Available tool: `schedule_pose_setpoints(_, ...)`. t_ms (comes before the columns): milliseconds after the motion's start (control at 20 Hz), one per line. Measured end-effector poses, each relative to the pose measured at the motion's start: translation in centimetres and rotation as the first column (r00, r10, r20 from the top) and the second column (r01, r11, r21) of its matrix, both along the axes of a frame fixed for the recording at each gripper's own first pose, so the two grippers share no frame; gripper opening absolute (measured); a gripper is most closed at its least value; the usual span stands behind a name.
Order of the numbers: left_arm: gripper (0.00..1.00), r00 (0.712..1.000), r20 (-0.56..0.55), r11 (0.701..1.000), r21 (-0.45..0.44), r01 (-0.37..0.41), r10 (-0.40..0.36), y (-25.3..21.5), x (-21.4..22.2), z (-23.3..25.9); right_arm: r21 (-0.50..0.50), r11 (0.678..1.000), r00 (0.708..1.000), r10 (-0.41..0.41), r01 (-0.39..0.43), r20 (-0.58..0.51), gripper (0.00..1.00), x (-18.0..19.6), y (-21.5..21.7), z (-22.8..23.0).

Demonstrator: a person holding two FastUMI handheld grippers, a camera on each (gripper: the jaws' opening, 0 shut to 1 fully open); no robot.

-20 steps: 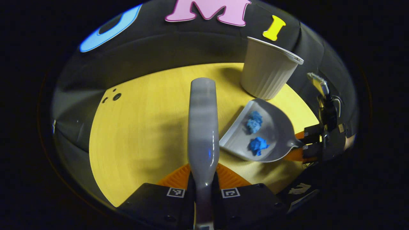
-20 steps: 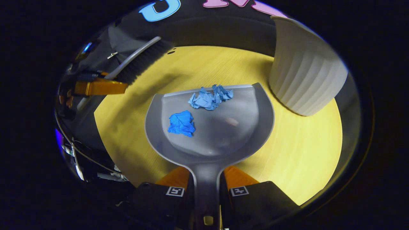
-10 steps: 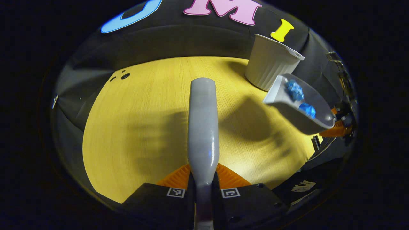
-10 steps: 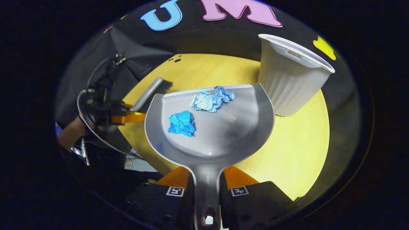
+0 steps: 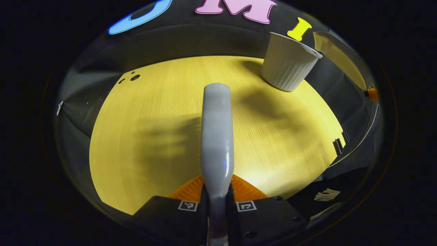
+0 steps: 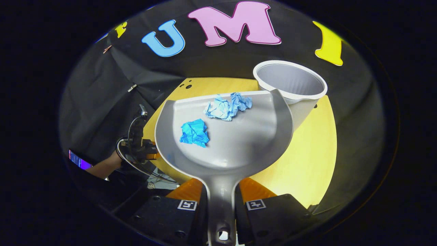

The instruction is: Pick up the small broom and dustpan from the desktop, sweep the trash into the dustpan with the broom, and then empty the trash into the garbage bin.

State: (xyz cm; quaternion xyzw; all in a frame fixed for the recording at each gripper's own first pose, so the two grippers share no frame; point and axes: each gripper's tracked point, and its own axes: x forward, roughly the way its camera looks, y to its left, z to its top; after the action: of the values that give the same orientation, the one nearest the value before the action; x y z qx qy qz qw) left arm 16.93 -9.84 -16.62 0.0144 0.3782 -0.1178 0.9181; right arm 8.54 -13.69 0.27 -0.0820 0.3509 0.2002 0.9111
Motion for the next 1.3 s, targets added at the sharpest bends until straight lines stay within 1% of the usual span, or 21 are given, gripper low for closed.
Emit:
schedule_pose_setpoints(150,0.27,0.999,-0.013,0.999,-0.036,-0.039,0.038,0.0,-0.4,-0.3,-0.027,0.999,0.999,0.037,-0.036,0.014,0.37,0.7,1.1,2.4)
schedule_pose_setpoints(200,0.27,0.999,-0.02,0.998,-0.042,-0.05,0.049,0.1,-0.7,-0.6,-0.017,0.999,0.999,0.041,-0.04,0.018,0.37,1.2,1.3,3.1)
schedule_pose_setpoints(250,0.27,0.998,-0.025,0.997,-0.044,-0.06,0.059,0.1,-0.8,-0.8,0.01,0.999,0.998,0.034,-0.034,0.045,0.37,1.7,0.7,4.3)
schedule_pose_setpoints(300,0.27,0.997,-0.029,0.997,-0.038,-0.074,0.073,0.2,-1.1,-0.9,0.023,0.999,0.997,0.031,-0.033,0.071,0.37,2.4,0.1,5.4)
schedule_pose_setpoints(400,0.27,0.995,-0.017,0.995,-0.005,-0.101,0.101,0.7,-1.5,-0.8,0.013,1.0,0.994,0.02,-0.021,0.104,0.37,4.6,-1.4,7.5)
schedule_pose_setpoints(550,0.27,0.989,-0.026,0.99,-0.01,-0.142,0.142,0.5,-1.7,-1.1,-0.044,0.999,0.991,-0.005,0.011,0.132,0.37,8.8,-4.3,8.6)
schedule_pose_setpoints(650,0.27,0.983,-0.043,0.983,-0.027,-0.182,0.181,0.3,-2.0,-1.6,-0.11,0.993,0.983,-0.026,0.046,0.183,0.37,12.4,-6.7,9.4)
schedule_pose_setpoints(700,0.3,0.978,-0.05,0.978,-0.036,-0.206,0.204,0.2,-2.2,-1.9,-0.133,0.989,0.977,-0.03,0.059,0.209,0.37,13.9,-7.6,9.9)
schedule_pose_setpoints(750,0.3,0.973,-0.058,0.973,-0.045,-0.228,0.225,0.2,-2.3,-2.2,-0.143,0.988,0.973,-0.031,0.065,0.227,0.37,15.4,-8.1,10.1)
schedule_pose_setpoints(800,0.27,0.968,-0.068,0.968,-0.056,-0.245,0.241,0.1,-2.3,-2.3,-0.14,0.988,0.971,-0.036,0.071,0.236,0.37,16.9,-8.4,10.2)
schedule_pose_setpoints(900,0.27,0.961,-0.081,0.961,-0.058,-0.269,0.264,0.1,-2.3,-2.4,-0.147,0.984,0.968,-0.06,0.098,0.244,0.37,19.8,-9.6,9.8)
schedule_pose_setpoints(1000,0.27,0.956,-0.078,0.957,-0.036,-0.288,0.284,0.4,-2.6,-2.3,-0.199,0.971,0.959,-0.071,0.129,0.273,0.37,22.1,-11.0,9.1)
schedule_pose_setpoints(1100,0.27,0.949,-0.077,0.951,-0.026,-0.308,0.306,0.3,-2.5,-2.5,-0.291,0.945,0.95,-0.054,0.148,0.309,0.37,23.6,-12.4,8.1)
schedule_pose_setpoints(1200,0.27,0.943,-0.083,0.944,-0.035,-0.327,0.323,0.1,-2.5,-2.6,-0.362,0.92,0.944,-0.027,0.152,0.329,0.37,24.4,-13.0,7.5)
schedule_pose_setpoints(1300,0.27,0.938,-0.092,0.94,-0.038,-0.338,0.333,-0.1,-2.7,-2.6,-0.368,0.916,0.939,-0.026,0.16,0.343,0.37,24.7,-13.6,7.5)
